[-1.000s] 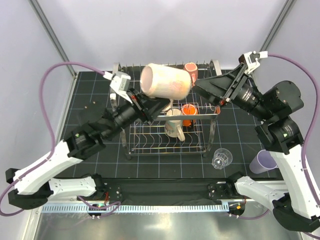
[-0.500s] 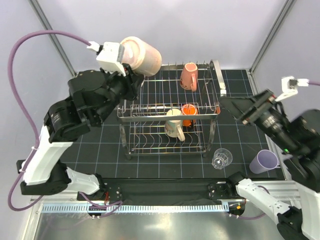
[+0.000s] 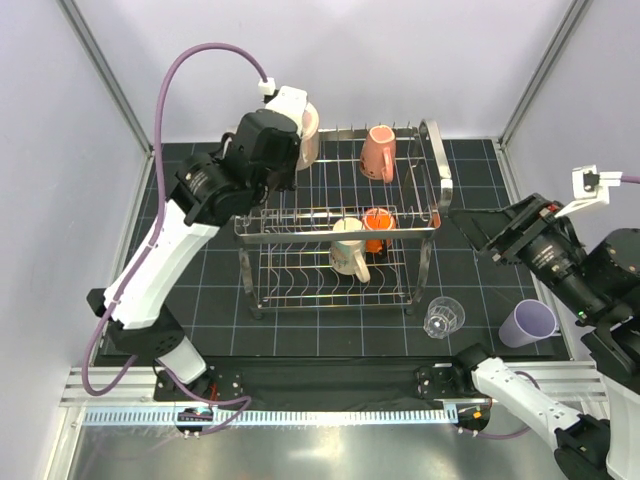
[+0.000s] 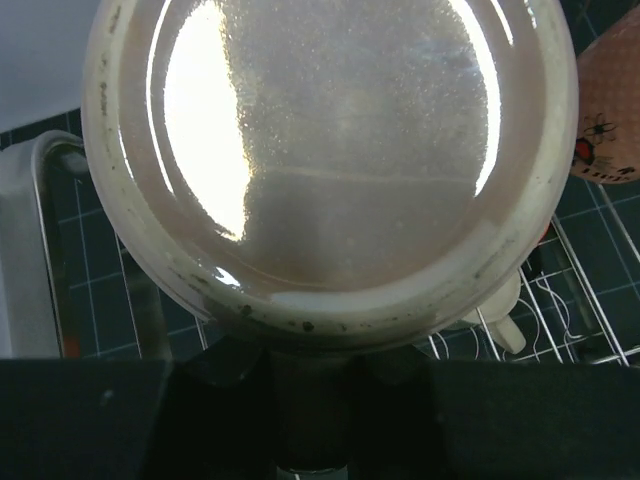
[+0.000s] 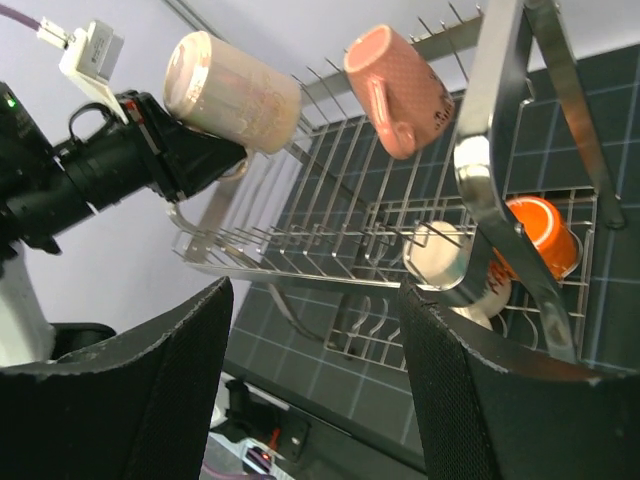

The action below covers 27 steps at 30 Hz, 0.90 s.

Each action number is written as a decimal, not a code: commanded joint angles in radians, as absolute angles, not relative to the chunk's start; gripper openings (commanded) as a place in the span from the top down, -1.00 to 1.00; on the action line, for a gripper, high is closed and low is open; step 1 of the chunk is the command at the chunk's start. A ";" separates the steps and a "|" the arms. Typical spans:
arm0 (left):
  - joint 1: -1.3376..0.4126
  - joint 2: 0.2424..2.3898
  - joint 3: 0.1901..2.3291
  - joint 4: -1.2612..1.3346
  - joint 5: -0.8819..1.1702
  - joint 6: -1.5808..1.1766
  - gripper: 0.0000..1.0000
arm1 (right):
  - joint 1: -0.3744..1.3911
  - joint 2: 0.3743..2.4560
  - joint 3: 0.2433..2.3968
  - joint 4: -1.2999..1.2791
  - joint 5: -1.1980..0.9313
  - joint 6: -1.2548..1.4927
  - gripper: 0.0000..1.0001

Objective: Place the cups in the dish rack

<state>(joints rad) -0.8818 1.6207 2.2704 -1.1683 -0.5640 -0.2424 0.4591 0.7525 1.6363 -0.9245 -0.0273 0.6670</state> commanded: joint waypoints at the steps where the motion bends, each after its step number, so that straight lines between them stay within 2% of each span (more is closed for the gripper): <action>1: -0.815 1.591 2.339 -1.159 -0.453 -0.303 0.99 | 0.465 0.778 1.649 -0.979 -0.005 0.600 -0.36; 5: -0.805 1.602 2.320 -1.242 -0.440 -0.333 0.99 | 0.465 0.766 1.621 -0.970 0.029 0.600 -0.36; 19: -0.807 1.422 2.146 -1.124 -0.313 -0.408 1.00 | 0.465 0.756 1.528 -0.933 0.012 0.612 -0.36; 27: -0.808 1.471 2.138 -1.149 -0.340 -0.385 0.99 | 0.465 0.752 1.543 -0.945 0.012 0.604 -0.37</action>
